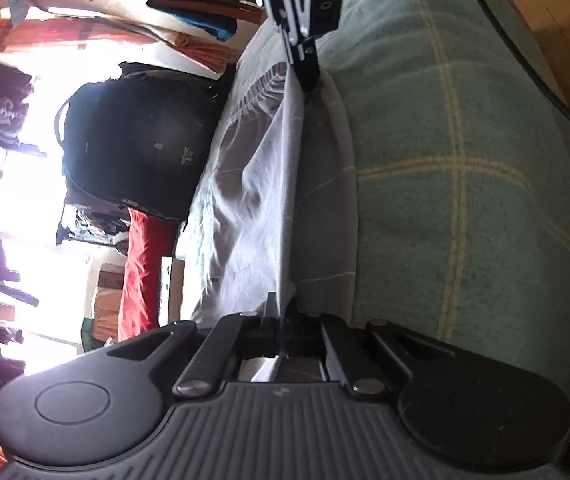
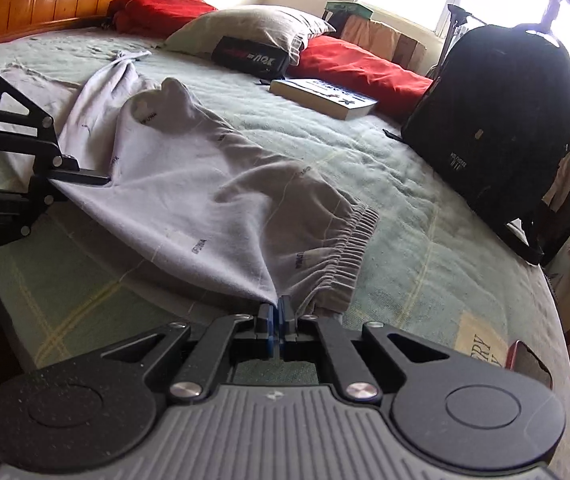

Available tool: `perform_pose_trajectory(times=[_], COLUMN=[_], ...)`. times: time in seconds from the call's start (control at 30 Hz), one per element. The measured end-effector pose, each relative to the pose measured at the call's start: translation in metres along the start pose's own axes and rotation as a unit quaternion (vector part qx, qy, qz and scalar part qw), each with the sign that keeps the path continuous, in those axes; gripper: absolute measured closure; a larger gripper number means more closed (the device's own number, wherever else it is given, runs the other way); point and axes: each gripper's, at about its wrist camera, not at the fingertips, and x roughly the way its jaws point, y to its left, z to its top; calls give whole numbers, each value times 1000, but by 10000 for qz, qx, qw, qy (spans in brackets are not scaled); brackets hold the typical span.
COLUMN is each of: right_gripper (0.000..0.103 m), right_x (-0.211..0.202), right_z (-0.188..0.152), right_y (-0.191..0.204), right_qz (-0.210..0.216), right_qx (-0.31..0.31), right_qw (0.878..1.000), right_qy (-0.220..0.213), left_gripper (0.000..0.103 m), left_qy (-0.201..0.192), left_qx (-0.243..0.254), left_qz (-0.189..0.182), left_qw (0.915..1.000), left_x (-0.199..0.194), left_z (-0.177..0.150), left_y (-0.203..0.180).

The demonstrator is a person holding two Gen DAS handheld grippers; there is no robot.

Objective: Fold clothes

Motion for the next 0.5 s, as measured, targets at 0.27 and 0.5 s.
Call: perform_pose_trajectory(times=[0.27,0.5], right_gripper=[90,83], right_x=[-22,-50], right_z=[-6,-7], right_y=[-18,-45], right_qz=[147,160], right_qx=[477,1207], right_qw=[9987,9918], right_qy=[-78,-396], left_gripper=[101,93], left_qy=[-144,-133], left_qx=[-573,-1026], left_qz=[-476,-837], left_qw=[9971,9911], left_x=[-10,-29], left_z=[-3,-16], left_y=[24,41])
